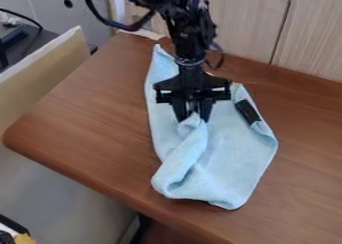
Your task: Fold the cloth from left to right
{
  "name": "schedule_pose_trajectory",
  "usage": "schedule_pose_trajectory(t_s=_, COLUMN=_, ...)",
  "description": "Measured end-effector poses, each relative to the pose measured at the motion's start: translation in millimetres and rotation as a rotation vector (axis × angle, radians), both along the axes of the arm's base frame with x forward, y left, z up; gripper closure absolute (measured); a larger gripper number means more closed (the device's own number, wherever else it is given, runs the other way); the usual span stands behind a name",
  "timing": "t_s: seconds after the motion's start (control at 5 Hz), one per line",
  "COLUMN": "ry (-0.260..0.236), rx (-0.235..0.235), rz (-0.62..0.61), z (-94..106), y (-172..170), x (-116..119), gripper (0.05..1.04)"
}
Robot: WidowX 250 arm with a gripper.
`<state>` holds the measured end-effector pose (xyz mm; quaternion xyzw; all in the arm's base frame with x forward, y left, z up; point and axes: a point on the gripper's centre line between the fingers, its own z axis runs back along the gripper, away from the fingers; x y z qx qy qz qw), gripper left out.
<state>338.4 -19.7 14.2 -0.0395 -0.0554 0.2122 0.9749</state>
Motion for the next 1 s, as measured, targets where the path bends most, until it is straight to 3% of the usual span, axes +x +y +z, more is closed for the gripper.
schedule_pose_trajectory(t_s=0.2, ry=-0.01, rx=0.013, rz=0.006, z=-0.8, y=1.2, x=0.9, gripper=0.201)
schedule_pose_trajectory(t_s=0.4, ry=-0.003, rx=0.004, rz=-0.004, z=-4.0, y=0.1, x=-3.0, gripper=0.072)
schedule_pose_trajectory(t_s=0.6, ry=0.001, rx=-0.002, rz=-0.022, z=-3.9, y=0.9, x=-4.2, gripper=0.077)
schedule_pose_trajectory(t_s=1.0, ry=-0.057, rx=-0.044, rz=-0.061, z=30.4, y=-3.7, x=-2.8, gripper=0.082)
